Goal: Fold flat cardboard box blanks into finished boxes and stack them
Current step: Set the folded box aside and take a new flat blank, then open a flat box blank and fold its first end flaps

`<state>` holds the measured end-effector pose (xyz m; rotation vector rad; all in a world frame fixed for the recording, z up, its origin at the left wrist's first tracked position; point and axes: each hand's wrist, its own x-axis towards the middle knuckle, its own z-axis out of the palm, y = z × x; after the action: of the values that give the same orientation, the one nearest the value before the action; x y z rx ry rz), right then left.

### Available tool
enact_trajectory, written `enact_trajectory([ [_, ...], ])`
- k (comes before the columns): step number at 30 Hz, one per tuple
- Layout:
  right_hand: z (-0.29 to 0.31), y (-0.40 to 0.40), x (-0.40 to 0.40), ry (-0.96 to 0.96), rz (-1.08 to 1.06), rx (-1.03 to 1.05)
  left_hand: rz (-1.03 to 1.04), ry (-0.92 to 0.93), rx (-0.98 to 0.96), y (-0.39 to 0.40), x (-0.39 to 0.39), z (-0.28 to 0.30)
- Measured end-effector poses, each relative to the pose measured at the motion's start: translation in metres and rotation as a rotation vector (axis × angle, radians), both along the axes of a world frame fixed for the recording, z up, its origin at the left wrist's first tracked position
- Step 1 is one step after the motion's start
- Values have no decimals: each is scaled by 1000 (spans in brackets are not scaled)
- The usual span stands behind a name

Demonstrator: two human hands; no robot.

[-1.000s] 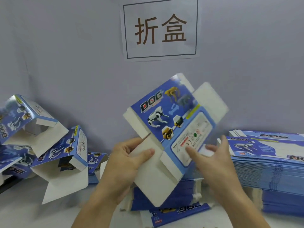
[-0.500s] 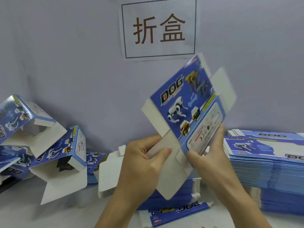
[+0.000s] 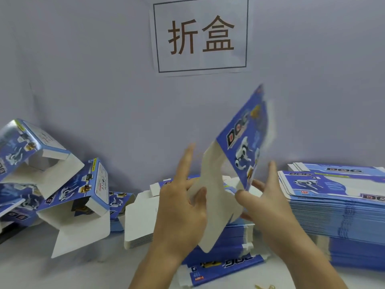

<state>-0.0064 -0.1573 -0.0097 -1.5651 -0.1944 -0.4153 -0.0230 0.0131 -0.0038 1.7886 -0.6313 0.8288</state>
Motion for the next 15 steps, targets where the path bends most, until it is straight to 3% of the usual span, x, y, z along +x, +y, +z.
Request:
enact_trajectory([
  [2,-4,-2,2,22,8,44,77,-25,-7,6,6,-6],
  [5,-5,-2,1,-70,30,-43,193,-170,196,17,9,-5],
  [8,-9,4,4,-121,9,-119,150,-253,351,25,12,1],
  [12,-10,-2,5,-163,-44,-109,15,-88,416,44,5,7],
  [15,-9,-2,3,-196,-95,-248,-112,128,224,45,-3,11],
])
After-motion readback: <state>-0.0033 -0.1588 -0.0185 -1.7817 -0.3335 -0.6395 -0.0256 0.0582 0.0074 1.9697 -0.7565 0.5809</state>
